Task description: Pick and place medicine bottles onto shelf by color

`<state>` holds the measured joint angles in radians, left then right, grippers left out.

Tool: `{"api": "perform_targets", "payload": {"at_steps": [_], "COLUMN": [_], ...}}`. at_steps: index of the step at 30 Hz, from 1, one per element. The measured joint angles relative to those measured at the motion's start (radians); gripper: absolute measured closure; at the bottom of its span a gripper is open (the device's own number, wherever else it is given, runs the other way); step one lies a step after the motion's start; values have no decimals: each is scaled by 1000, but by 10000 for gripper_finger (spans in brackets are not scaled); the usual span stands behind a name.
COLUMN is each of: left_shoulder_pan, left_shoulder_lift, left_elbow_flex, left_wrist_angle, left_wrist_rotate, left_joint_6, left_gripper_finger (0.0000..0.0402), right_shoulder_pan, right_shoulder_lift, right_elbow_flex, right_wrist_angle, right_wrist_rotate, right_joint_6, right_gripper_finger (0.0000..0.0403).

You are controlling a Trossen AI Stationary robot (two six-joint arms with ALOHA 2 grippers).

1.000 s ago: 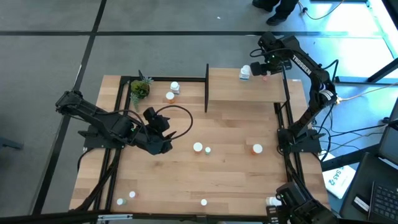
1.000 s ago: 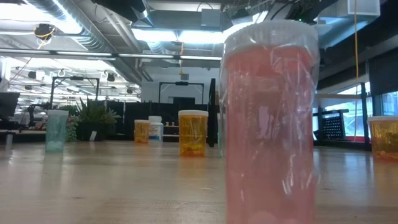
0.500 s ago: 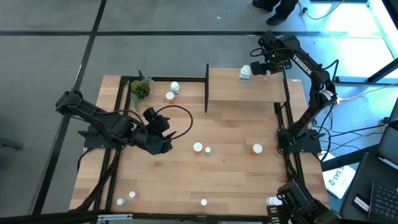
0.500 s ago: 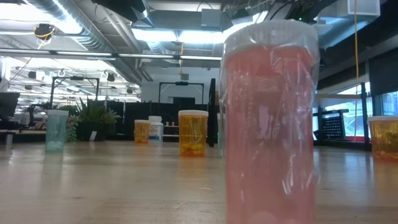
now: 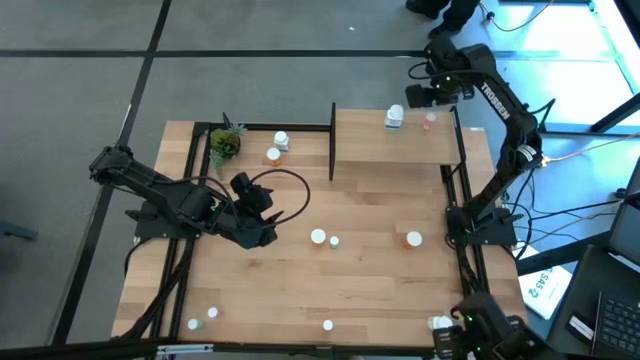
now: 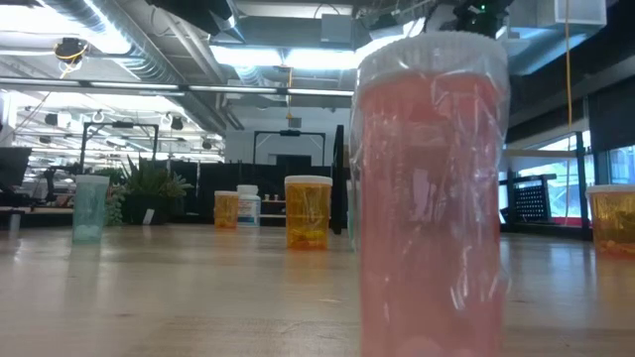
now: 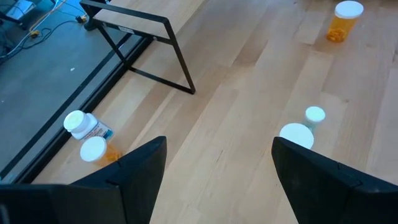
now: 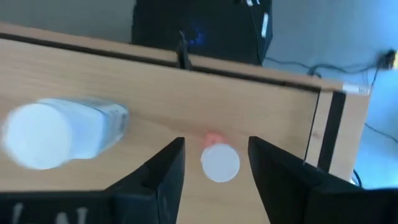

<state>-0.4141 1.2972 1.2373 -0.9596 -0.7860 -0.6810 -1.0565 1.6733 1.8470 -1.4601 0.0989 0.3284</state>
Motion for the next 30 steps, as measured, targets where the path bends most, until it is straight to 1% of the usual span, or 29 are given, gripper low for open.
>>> {"api": "perform_targets", "payload": {"at_steps": [4,7,12,15,18,23,27,30], "left_shoulder_pan": [0,0,0,0,0,0,0,0], "left_shoulder_lift": [0,0,0,0,0,0,0,0], "left_elbow_flex": [0,0,0,0,0,0,0,0], "left_wrist_angle": [0,0,0,0,0,0,0,0], "left_wrist_rotate": [0,0,0,0,0,0,0,0], "left_joint_6": [0,0,3,3,3,2,2,2], "left_gripper_finger": [116,116,116,116,116,116,116,116], "right_shoulder_pan": [21,60,150,221,282,343,350,349], "right_shoulder_lift": [-1,-2,-2,-2,-2,13,54,90], "right_elbow_flex": [72,104,112,112,112,112,112,112], "right_wrist_angle": [0,9,75,120,158,236,221,200], "right_wrist_rotate": [-40,-106,-217,-224,-226,-226,-250,-254], "right_joint_6": [-74,-138,-244,-317,-405,-453,-462,-513], "right_gripper_finger": [224,224,224,226,236,276,327,367]}}
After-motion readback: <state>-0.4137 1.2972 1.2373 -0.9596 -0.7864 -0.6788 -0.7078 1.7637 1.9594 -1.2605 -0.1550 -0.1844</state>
